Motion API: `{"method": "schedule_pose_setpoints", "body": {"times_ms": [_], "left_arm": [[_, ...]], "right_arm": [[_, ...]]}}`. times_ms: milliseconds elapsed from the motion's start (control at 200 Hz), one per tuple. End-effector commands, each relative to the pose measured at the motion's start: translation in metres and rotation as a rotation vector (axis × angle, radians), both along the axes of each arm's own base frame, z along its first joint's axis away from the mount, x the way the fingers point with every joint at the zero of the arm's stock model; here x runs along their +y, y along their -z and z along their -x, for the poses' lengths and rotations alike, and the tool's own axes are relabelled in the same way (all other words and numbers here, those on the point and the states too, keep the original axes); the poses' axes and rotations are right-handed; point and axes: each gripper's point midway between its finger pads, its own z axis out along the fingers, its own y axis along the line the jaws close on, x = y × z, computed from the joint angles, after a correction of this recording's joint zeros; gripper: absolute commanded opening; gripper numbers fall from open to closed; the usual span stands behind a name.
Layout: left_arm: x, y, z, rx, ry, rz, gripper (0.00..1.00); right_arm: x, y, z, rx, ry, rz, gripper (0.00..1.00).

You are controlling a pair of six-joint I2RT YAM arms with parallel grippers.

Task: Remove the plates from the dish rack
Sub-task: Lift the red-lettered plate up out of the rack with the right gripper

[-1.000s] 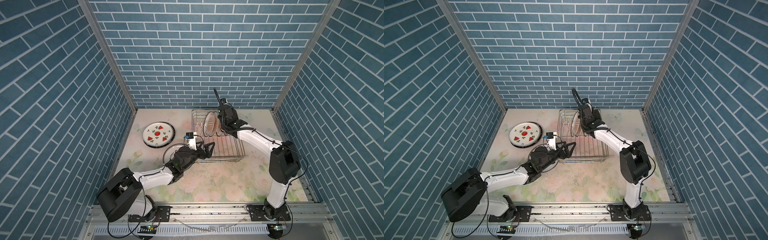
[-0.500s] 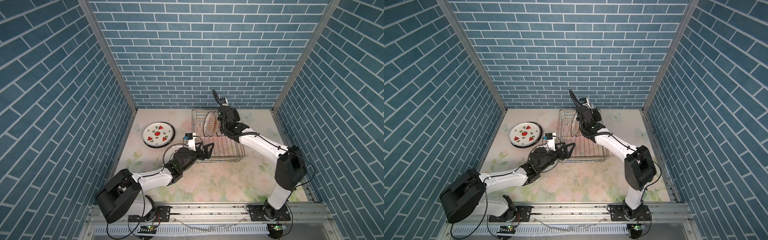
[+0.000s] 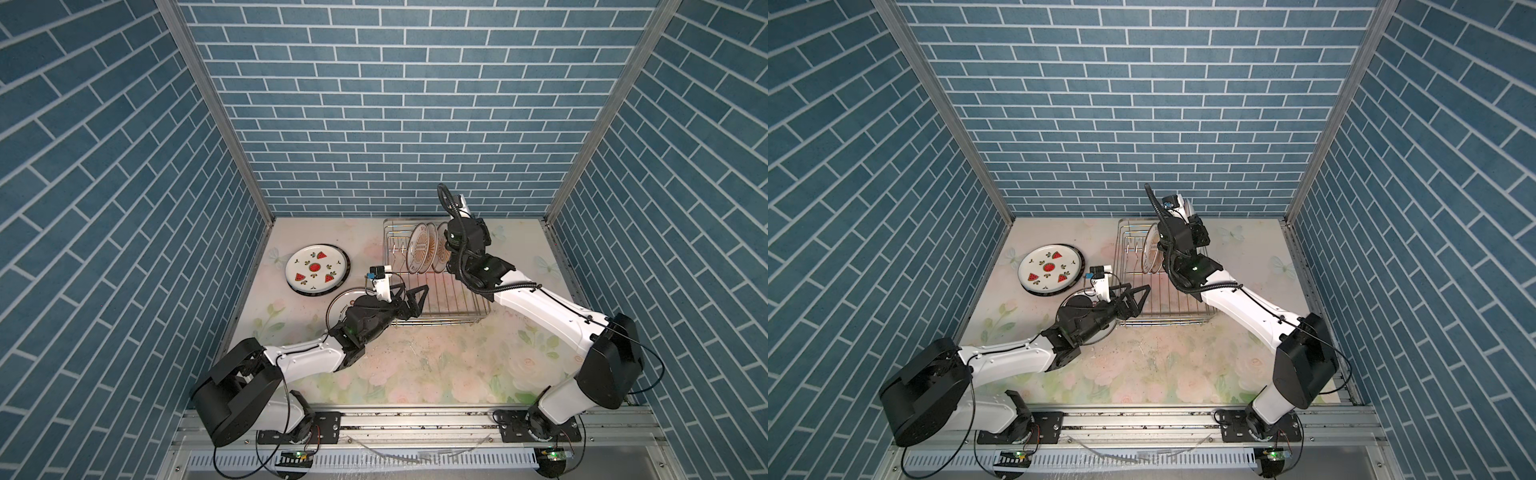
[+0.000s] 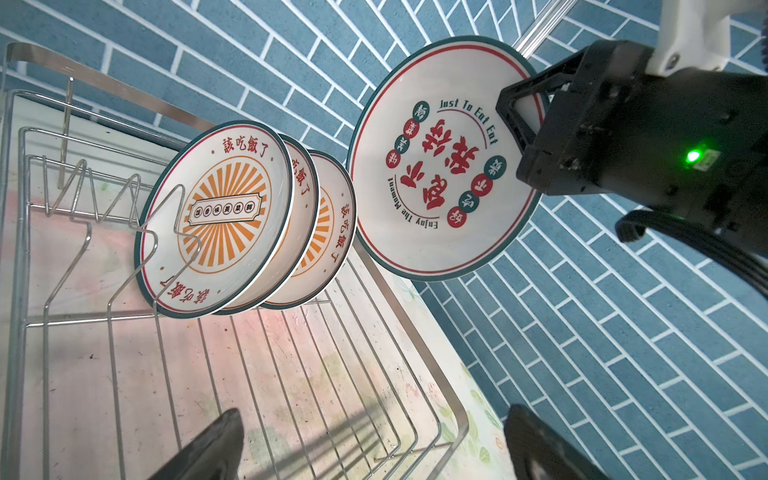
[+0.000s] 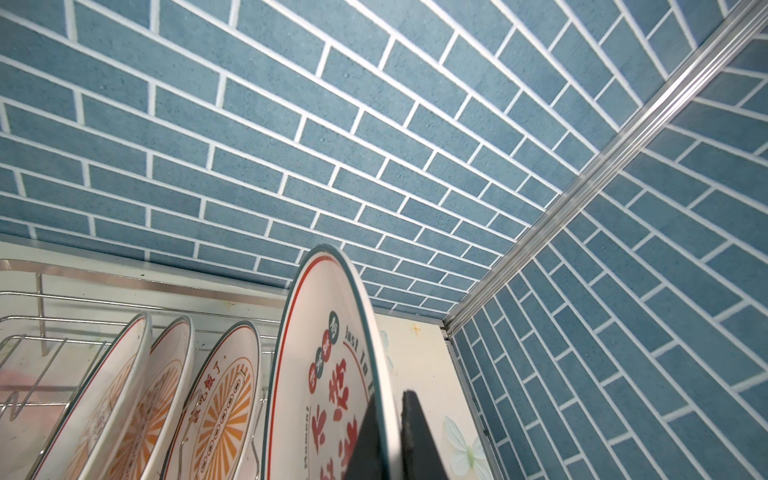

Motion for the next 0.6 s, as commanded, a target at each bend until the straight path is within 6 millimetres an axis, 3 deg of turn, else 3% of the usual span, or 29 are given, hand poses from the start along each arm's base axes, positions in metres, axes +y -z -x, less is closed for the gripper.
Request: {"method": "schedule_pose_setpoints", "body": {"times_ms": [0,220,595], "left_arm": [[0.000,-0.003,0.005,-0.015,0.014,0.017,1.00],[0.000,-0.008,0.010,-0.032,0.034,0.037,1.00],[0.014,-0.026,0.030,-0.095,0.063,0.071,1.00]], "right_arm": [[-0.016,-0.029,0.020,-0.091,0.026,-0.054,0.00],[-0.035,-0.037,0.048,-0.112,-0.023,-0.184,0.00],[-0.036,-0.041,0.110,-0.092,-0.403,-0.575,0.00]]}}
